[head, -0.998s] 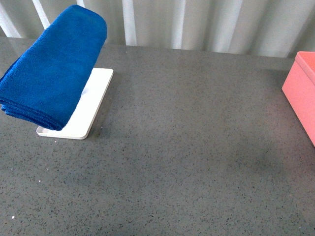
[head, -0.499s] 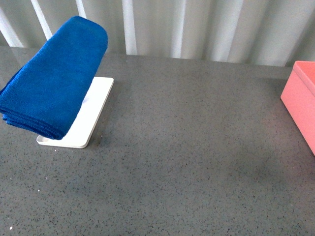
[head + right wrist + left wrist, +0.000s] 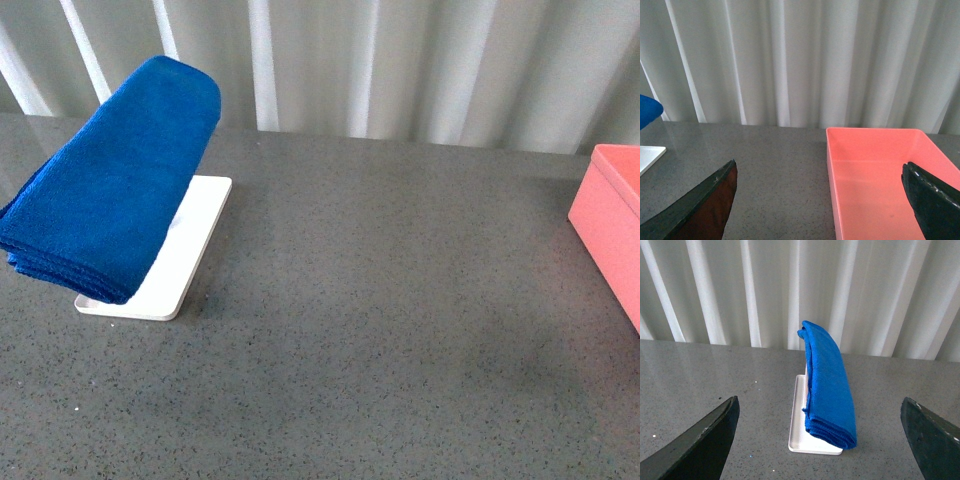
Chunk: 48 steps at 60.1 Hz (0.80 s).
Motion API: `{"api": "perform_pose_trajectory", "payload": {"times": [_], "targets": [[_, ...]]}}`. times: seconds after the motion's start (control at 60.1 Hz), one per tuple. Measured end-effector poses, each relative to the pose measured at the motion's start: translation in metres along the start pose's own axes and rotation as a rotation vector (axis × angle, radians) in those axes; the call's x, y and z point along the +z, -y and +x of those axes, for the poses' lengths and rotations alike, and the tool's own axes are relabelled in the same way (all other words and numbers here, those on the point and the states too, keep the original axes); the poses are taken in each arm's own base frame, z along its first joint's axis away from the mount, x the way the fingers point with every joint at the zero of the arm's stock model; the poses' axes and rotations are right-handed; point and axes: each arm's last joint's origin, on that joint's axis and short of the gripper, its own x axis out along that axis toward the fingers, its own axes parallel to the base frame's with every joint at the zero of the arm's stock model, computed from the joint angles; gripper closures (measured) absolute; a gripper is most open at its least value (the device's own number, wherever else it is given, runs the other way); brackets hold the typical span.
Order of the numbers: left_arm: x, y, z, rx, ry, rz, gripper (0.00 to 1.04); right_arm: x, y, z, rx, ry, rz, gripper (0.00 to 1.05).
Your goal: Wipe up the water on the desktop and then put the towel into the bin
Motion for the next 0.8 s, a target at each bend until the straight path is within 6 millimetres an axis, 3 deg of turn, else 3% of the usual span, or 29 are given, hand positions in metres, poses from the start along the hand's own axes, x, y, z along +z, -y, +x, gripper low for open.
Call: {"api": "perform_pose_trajectory", "payload": {"times": [0.2,0.333,0.483,0.549,0.682,0.799], "targets": [[0.0,0.0,0.0,0.0,0.0,0.0,0.07,0.0,0.0,0.0,0.0,0.0,0.0,0.07],[-0.012,-0.002,0.002,0.1,-0.287,-0.159,0.07,0.0,0.0,0.0,0.0,0.0,0.0,0.07],[-0.007,-0.006,0.013,0.075,-0.299,-0.24,0.07,0.0,0.0,0.0,0.0,0.0,0.001,0.07],[0.01,-0.007,0.027,0.017,-0.271,-0.226,0.07,0.0,0.0,0.0,0.0,0.0,0.001,0.07],[0.051,-0.004,0.079,-0.183,-0.285,-0.189,0.07,0.0,0.0,0.0,0.0,0.0,0.001,0.07],[0.066,0.005,0.129,-0.261,-0.364,-0.132,0.07,0.0,0.0,0.0,0.0,0.0,0.001,0.07]]}}
